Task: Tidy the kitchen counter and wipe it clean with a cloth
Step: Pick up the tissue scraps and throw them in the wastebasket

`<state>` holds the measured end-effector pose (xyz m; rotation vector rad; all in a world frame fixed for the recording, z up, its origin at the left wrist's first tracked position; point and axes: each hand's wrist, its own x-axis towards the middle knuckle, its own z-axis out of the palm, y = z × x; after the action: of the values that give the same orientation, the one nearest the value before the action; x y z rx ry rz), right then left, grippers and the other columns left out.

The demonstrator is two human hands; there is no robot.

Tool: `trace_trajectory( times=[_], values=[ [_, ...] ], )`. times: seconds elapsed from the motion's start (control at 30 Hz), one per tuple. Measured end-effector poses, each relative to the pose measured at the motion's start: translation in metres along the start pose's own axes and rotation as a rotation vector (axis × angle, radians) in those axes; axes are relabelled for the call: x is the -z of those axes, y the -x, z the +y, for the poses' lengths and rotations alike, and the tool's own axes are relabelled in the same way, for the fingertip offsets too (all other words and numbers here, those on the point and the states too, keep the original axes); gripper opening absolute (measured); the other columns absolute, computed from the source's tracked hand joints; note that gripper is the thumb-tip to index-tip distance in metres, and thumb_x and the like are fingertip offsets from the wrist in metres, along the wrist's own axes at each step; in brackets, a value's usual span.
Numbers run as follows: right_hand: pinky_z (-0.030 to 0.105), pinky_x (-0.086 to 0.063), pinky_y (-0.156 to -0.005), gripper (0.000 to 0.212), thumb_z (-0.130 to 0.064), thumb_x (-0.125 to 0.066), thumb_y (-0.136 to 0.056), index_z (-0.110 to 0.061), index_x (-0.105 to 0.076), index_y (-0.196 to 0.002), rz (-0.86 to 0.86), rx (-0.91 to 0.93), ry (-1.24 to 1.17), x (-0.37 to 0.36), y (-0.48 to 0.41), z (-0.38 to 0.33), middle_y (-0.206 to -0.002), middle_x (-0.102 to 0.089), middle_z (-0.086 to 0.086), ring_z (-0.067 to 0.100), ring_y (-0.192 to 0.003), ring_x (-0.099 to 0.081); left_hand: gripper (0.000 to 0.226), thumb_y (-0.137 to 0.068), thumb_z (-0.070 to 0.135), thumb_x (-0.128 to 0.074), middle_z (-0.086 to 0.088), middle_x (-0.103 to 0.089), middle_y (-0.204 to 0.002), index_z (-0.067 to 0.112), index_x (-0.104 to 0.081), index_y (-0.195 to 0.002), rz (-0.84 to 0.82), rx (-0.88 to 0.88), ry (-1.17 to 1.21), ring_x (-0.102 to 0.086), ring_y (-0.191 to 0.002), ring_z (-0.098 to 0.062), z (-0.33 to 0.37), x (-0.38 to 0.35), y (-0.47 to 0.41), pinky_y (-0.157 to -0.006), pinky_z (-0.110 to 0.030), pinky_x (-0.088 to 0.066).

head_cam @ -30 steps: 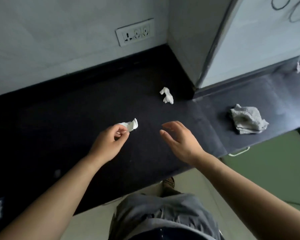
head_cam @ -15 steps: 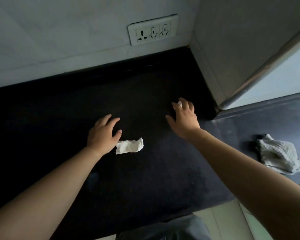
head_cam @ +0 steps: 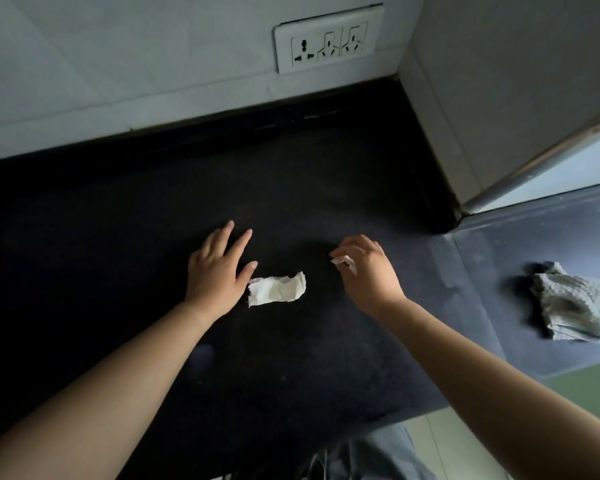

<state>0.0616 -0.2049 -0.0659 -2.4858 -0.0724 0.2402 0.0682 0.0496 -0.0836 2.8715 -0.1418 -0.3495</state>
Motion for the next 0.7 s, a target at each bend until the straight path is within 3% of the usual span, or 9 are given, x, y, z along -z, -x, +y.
trace_trajectory(
  times=[0.13,0.23,0.37,0.57,0.7],
  values=[
    [0.027,-0.045,-0.08,0.016,-0.011,-0.061,-0.086,-0.017,-0.072,-0.096,0.062,0.054,-0.142,-0.007,0.001,-0.036,-0.105,-0.062,0.003,0.023,-0.096,-0.059,0.058,-0.091,0.04,-0.049,-0.005,-0.014,-0.158,0.028,-0.029,-0.145,-0.046,-0.031,0.007,-0.016,-0.144,-0.028,-0.008,0.003,0.001,-0.107,-0.049,-0.027],
    [0.026,-0.042,-0.085,0.016,-0.011,-0.062,-0.084,-0.016,-0.071,-0.097,-0.002,0.134,-0.179,-0.021,0.003,-0.066,-0.107,-0.061,0.006,0.024,-0.097,-0.057,0.056,-0.092,0.039,-0.047,-0.004,-0.014,-0.158,0.029,-0.03,-0.144,-0.049,-0.066,0.001,-0.016,-0.144,-0.027,-0.016,0.006,0.008,-0.109,-0.048,-0.026],
    [0.038,-0.038,-0.095,0.025,-0.018,-0.059,-0.086,-0.02,-0.066,-0.11,-0.19,0.092,-0.015,-0.047,0.014,-0.079,-0.127,-0.051,0.003,0.025,-0.117,-0.044,0.055,-0.093,0.036,-0.047,-0.004,-0.014,-0.158,0.03,-0.029,-0.144,-0.052,-0.08,0.019,-0.015,-0.144,-0.026,-0.024,0.005,0.025,-0.109,-0.047,-0.023],
    [0.047,-0.034,-0.098,0.055,-0.04,-0.066,-0.08,-0.028,-0.047,-0.131,-0.089,0.181,0.087,-0.055,0.018,-0.079,-0.144,-0.036,0.0,0.026,-0.133,-0.028,0.054,-0.092,0.036,-0.047,-0.004,-0.016,-0.157,0.029,-0.032,-0.143,-0.035,-0.07,0.009,-0.018,-0.144,-0.027,-0.026,0.003,0.036,-0.108,-0.047,-0.026],
    [0.044,-0.028,-0.106,0.057,-0.045,-0.055,-0.088,-0.03,-0.038,-0.14,-0.284,0.283,0.256,-0.061,0.011,-0.075,-0.152,-0.025,-0.004,0.024,-0.139,-0.016,0.054,-0.093,0.033,-0.048,-0.003,-0.015,-0.158,0.029,-0.031,-0.144,-0.024,-0.037,0.031,-0.016,-0.144,-0.026,-0.023,0.001,0.039,-0.109,-0.047,-0.024]
  ],
)
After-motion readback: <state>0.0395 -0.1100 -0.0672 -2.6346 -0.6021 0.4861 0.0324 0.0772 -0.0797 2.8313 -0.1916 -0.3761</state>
